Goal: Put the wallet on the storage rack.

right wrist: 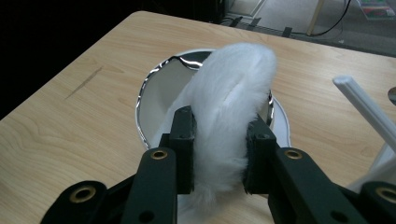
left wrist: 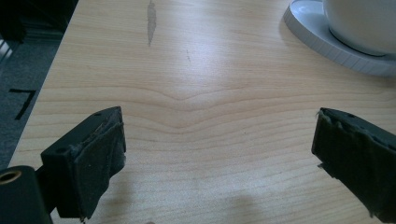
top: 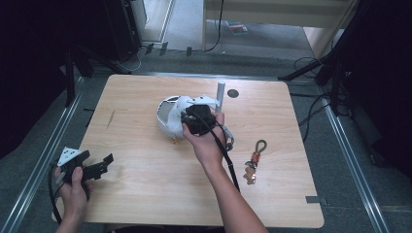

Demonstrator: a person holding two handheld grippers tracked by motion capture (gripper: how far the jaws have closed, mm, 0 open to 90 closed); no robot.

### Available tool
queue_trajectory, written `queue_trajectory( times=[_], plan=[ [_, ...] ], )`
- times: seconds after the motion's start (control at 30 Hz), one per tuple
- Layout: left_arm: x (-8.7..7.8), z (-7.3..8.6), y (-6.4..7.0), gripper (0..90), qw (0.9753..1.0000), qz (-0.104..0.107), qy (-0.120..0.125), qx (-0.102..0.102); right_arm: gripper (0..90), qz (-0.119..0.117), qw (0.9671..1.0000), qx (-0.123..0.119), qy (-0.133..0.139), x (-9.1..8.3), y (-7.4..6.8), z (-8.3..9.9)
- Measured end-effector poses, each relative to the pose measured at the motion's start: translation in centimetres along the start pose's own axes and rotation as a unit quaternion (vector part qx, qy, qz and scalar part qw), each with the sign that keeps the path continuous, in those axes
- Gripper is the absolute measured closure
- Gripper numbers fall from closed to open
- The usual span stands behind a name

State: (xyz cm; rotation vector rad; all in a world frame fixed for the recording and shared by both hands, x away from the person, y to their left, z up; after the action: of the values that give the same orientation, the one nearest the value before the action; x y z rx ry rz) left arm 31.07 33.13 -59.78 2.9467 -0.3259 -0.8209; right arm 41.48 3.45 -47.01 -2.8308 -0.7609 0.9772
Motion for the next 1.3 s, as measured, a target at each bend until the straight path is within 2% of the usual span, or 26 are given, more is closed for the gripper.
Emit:
queue_trajectory(
  times=[0.13, 0.33, 0.57, 0.93, 1.3],
  plan=[
    [0.0, 0.0, 0.0, 3.5, 1.0, 0.0, 0.0, 0.0, 71.2, 0.003, 1.0, -0.005, 0.003, 0.4, -0.4, -0.5],
    [0.0, 0.0, 0.0, 3.5, 1.0, -0.001, 0.001, -0.002, 72.3, 0.023, 0.9995, -0.013, -0.014, 1.9, 0.0, -0.1],
    [0.0, 0.0, 0.0, 4.0, 1.0, -0.002, 0.003, -0.003, 72.2, 0.035, 0.999, -0.022, -0.016, 3.0, -0.1, -0.1],
    [0.0, 0.0, 0.0, 4.5, 1.0, -0.002, 0.001, -0.001, 70.9, 0.059, 0.9978, -0.018, -0.024, 4.3, 0.7, 0.3],
    [0.0, 0.0, 0.0, 4.7, 1.0, -0.003, 0.0, -0.003, 69.7, 0.068, 0.9971, -0.011, -0.034, 5.2, 1.4, 0.6]
  ],
)
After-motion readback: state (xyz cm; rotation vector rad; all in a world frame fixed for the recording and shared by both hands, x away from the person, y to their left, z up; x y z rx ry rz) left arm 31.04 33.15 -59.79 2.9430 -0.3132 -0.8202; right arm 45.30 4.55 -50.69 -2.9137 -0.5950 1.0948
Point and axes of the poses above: each handheld gripper's, and its own axes: x roughly forward along the jaws, z roughly out of its underside, y roughly to its right, the point moved 9 cm from there along x, roughly forward along the jaws, and after that the axes turned 6 degrees about x, right-handed, at the moved point
